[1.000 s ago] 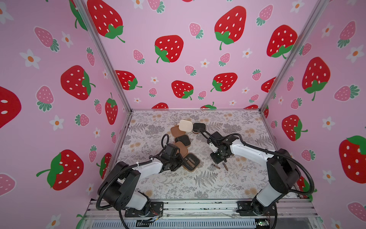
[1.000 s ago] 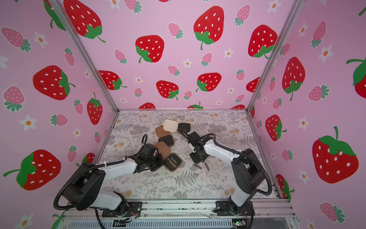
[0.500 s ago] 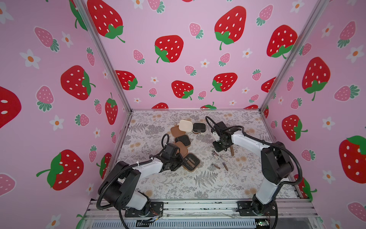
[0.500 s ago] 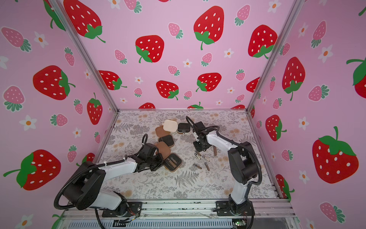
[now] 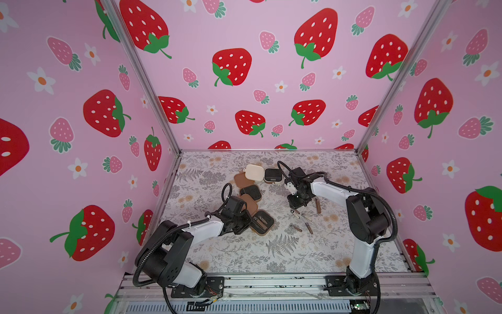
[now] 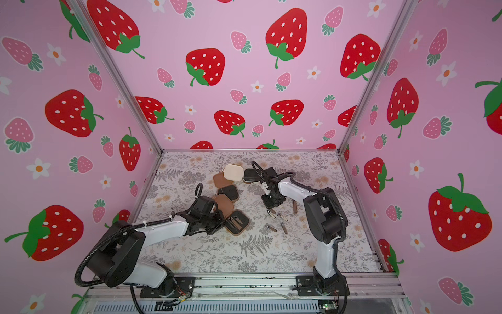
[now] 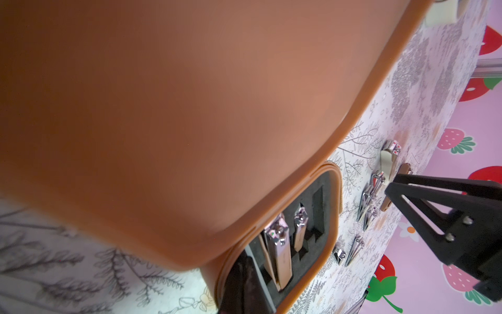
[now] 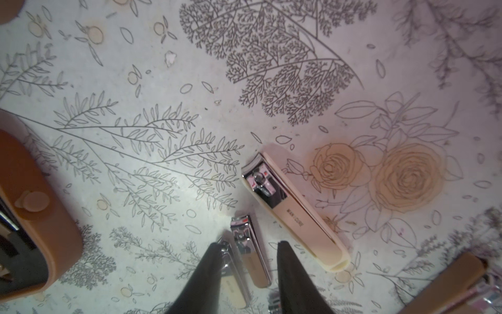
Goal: Organize nail clipper sets
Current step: Pick up the nail clipper from the center of the board.
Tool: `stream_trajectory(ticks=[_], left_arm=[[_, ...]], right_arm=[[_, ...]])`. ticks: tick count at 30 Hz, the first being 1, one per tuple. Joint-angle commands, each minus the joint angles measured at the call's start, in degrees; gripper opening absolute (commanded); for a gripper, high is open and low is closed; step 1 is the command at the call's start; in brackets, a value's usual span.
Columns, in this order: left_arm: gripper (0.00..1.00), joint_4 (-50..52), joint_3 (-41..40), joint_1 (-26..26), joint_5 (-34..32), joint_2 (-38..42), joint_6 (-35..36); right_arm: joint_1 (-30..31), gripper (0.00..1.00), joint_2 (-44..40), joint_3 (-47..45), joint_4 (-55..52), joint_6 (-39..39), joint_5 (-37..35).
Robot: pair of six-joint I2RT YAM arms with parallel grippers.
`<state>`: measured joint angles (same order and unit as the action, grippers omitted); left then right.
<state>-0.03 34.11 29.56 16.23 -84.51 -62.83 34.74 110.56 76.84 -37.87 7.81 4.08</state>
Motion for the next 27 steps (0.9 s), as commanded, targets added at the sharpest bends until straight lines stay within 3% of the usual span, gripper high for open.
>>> stream_trajectory(ticks=[1, 12, 27], left_arm=[[0.0, 5.0, -0.3, 0.3, 0.7, -2.7, 0.1], [0.0, 5.0, -0.5, 0.3, 0.7, -2.7, 0.1], [0.0, 3.5, -0.9, 0.3, 1.3, -3.8, -0.3]], right_arm=[[0.1, 0.36, 1.7, 1.6, 0.2, 0.4, 0.7], [0.1, 0.3, 3.7, 1.4, 1.3, 2.0, -1.4], [2.1, 0.31, -0.7, -6.8, -0.3, 2.8, -3.5]])
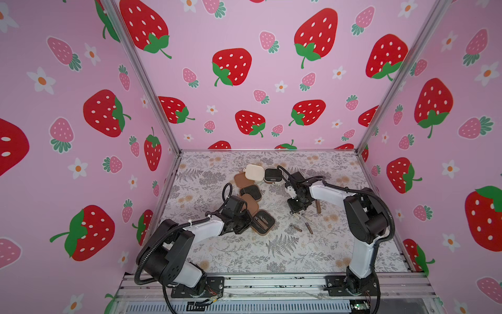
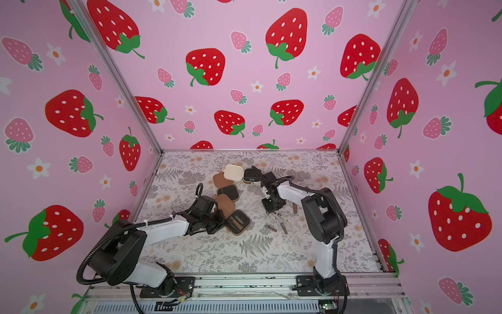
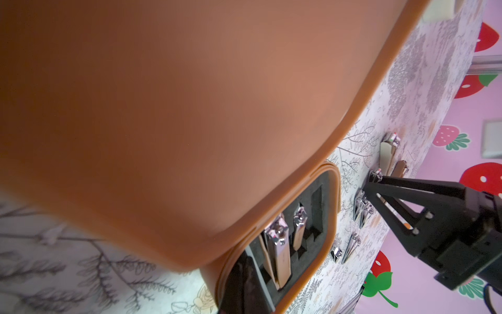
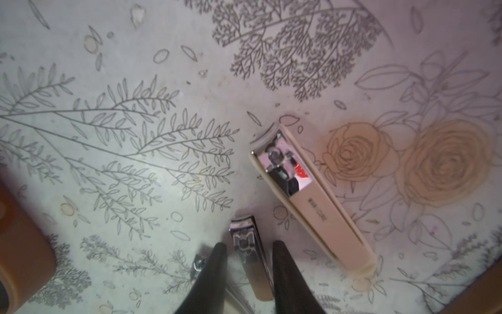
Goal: Organize nail clipper sets
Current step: Pick up the nail clipper from the center of the board.
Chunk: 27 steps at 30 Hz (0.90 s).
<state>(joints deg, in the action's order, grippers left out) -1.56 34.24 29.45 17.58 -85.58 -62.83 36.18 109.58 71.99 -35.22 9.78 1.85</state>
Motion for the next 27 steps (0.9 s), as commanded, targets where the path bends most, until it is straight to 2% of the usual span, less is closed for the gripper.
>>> stream_trajectory(ticks=[1, 8, 17, 27], left_arm=[[0.0, 4.9, -1.1, 0.4, 0.0, -2.9, -0.3], [0.0, 4.6, -1.6, 0.4, 0.2, -2.3, -0.6], [0.0, 5.3, -1.9, 0.4, -0.3, -1.5, -0.6], [0.0, 5.3, -2.1, 0.4, -0.3, -1.2, -0.5]], right_arm=[[0.7, 0.31, 0.4, -2.1, -2.7, 0.9, -1.5], [0.9, 0.27, 2.9, -1.0, -1.9, 1.7, -2.3], [1.9, 0.14, 4.3, 0.2, -2.6, 1.5, -5.9], [4.0, 0.13, -1.6, 7.1, -6.2, -3.6, -9.5]])
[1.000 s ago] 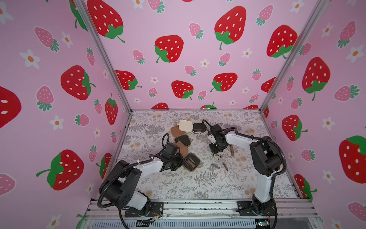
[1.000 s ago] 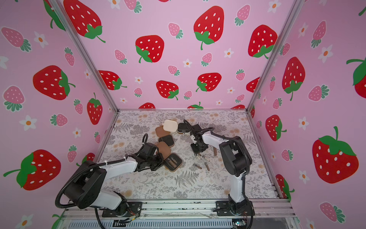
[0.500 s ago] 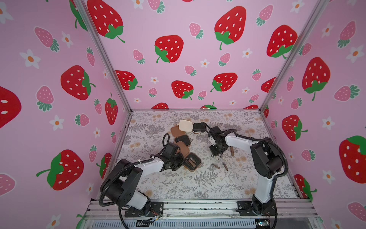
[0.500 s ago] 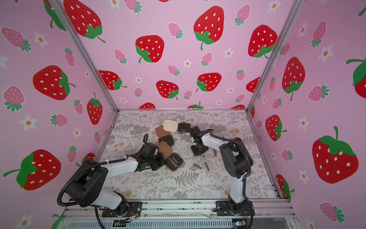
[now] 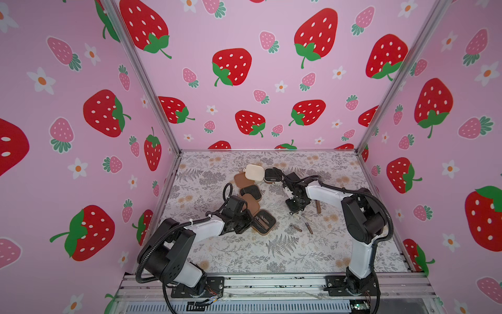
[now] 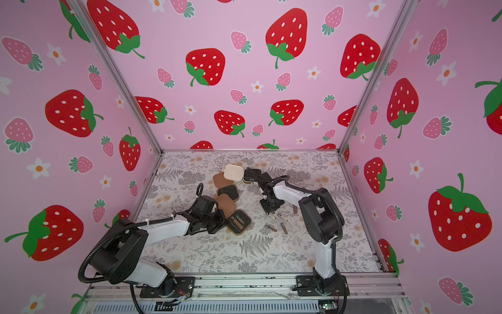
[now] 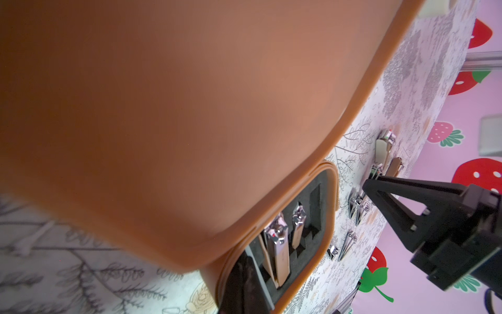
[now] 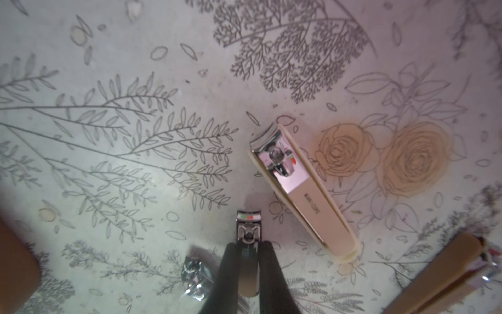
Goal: Organize nail clipper sets
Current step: Pick up the nail clipper from the center of the board, then place the nail clipper in the storage box.
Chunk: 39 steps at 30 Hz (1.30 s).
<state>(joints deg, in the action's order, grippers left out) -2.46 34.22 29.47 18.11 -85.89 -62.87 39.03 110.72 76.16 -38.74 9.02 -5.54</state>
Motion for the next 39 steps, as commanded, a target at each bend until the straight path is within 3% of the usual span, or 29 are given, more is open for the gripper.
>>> stream_trajectory(ticks=[1, 6, 14, 25, 39], left_arm=[[0.0, 6.2, -2.0, 0.4, -0.9, -0.9, -0.5], [0.0, 6.2, -2.1, 0.4, -0.9, -1.0, -0.6], [0.0, 6.1, -2.1, 0.4, -0.9, -1.1, -0.6], [0.0, 6.1, -2.2, 0.4, -0.9, -1.1, -0.6], [0.0, 6.4, -2.0, 0.4, -0.8, -1.1, -0.4]], right_arm=[[1.7, 0.14, -3.4, 3.4, -2.7, -3.5, -2.2], [5.3, 0.13, -4.5, 5.1, -2.4, -8.8, -1.2], [10.5, 0.14, -1.8, 8.4, -2.4, -11.1, 6.8], [14.6, 0.13, 4.6, 14.2, -4.7, -9.1, 11.2], [15.1, 0.13, 8.1, 13.2, -4.8, -6.1, 11.2]])
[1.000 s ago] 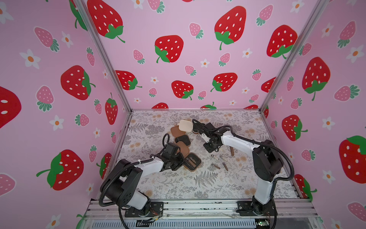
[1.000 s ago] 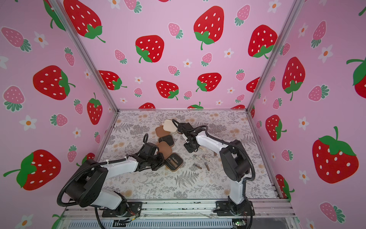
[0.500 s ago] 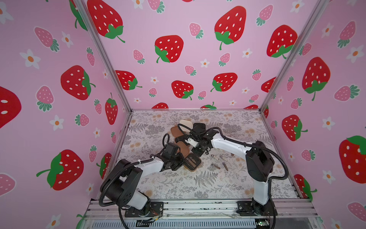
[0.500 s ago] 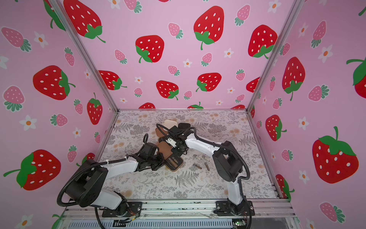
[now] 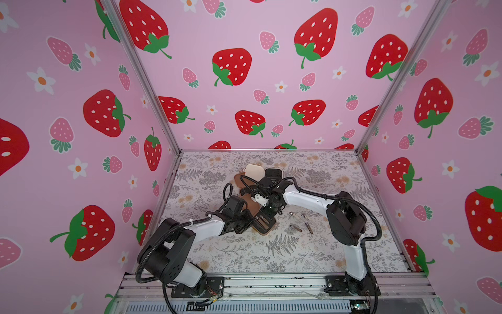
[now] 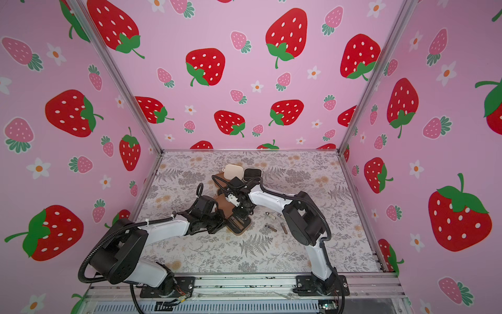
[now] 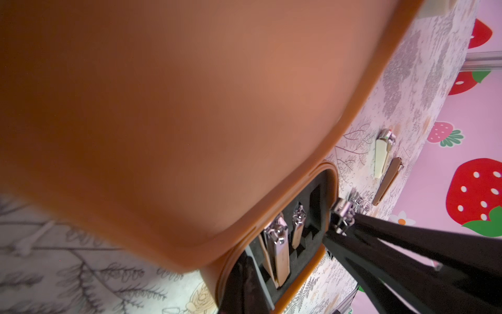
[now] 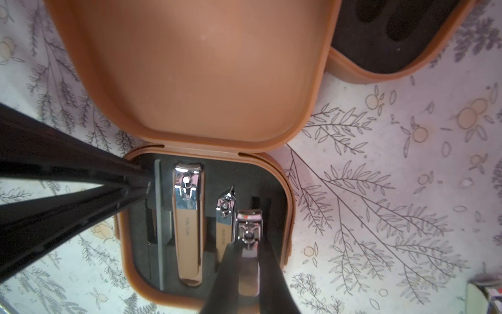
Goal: Organize nail clipper sets
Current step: Place the nail clipper in the storage box.
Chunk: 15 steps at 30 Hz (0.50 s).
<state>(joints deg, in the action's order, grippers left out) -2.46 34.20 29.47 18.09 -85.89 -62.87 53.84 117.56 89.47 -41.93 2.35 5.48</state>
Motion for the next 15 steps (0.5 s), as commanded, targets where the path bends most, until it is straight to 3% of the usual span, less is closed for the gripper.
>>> stream_trajectory(ticks=[1, 15], left_arm=[[0.0, 6.4, -1.9, 0.4, -0.7, -1.0, -0.4], [0.0, 6.4, -2.1, 0.3, -0.8, -1.0, -0.4]], right_arm=[[0.3, 0.13, 1.4, -0.1, -1.7, 0.6, 0.0], [0.3, 0.13, 3.2, -1.1, -4.6, 1.0, -5.6]])
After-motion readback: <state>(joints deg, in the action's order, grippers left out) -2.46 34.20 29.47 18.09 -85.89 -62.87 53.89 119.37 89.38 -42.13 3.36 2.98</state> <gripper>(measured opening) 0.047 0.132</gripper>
